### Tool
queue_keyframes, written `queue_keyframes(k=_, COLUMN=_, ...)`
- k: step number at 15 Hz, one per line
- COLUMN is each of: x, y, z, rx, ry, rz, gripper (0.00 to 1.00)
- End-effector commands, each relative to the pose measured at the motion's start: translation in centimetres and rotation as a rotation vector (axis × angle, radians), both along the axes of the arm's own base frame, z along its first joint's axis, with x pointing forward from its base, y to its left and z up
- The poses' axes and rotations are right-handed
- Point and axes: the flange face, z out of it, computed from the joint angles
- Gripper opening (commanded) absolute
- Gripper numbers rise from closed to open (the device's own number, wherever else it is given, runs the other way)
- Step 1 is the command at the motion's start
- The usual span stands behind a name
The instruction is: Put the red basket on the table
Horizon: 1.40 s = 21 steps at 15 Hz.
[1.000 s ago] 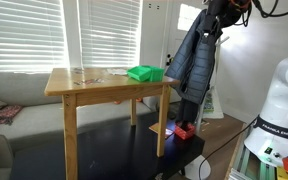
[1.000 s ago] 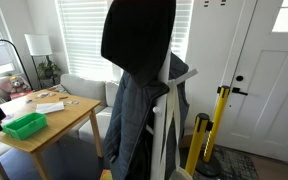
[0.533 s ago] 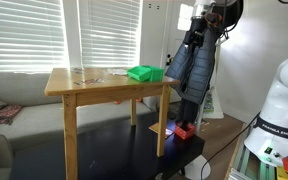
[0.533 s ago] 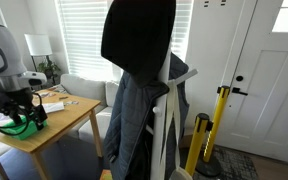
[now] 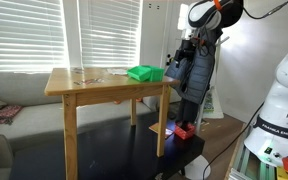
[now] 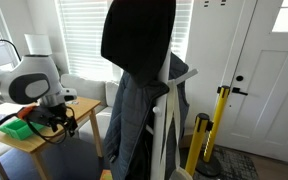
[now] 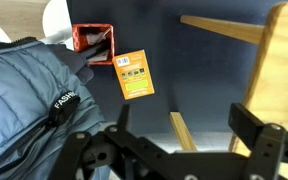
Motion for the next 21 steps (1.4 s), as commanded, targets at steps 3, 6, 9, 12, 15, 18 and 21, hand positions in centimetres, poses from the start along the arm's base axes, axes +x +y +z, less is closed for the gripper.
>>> queue_keyframes(k=3, x=1.1, y=-4.6, z=-8.5, rx=-0.009, ry=0.049, rz=-0.091, gripper=1.00)
queue_keyframes(k=6, x=0.4, y=-7.4, z=-14.0, rx=0.006, ry=0.113, rz=-0.138, gripper=1.00)
queue_keyframes(k=9, x=-0.4, y=-9.4, z=-18.7, rx=0.028, ry=0.172, rz=-0.174, gripper=1.00)
queue_keyframes(k=12, x=-0.7, y=-9.2, z=-18.8, rx=0.018, ry=0.185, rz=-0.173, gripper=1.00)
queue_keyframes(k=15, x=-0.5, y=-9.3, z=-19.2, rx=0.016, ry=0.188, rz=-0.174, gripper=1.00)
queue_keyframes(k=18, x=-0.4, y=-9.3, z=-19.1, rx=0.016, ry=0.185, rz=-0.174, gripper=1.00)
queue_keyframes(k=21, x=1.2, y=-9.2, z=-21.9, rx=0.015, ry=0.206, rz=-0.170, gripper=1.00)
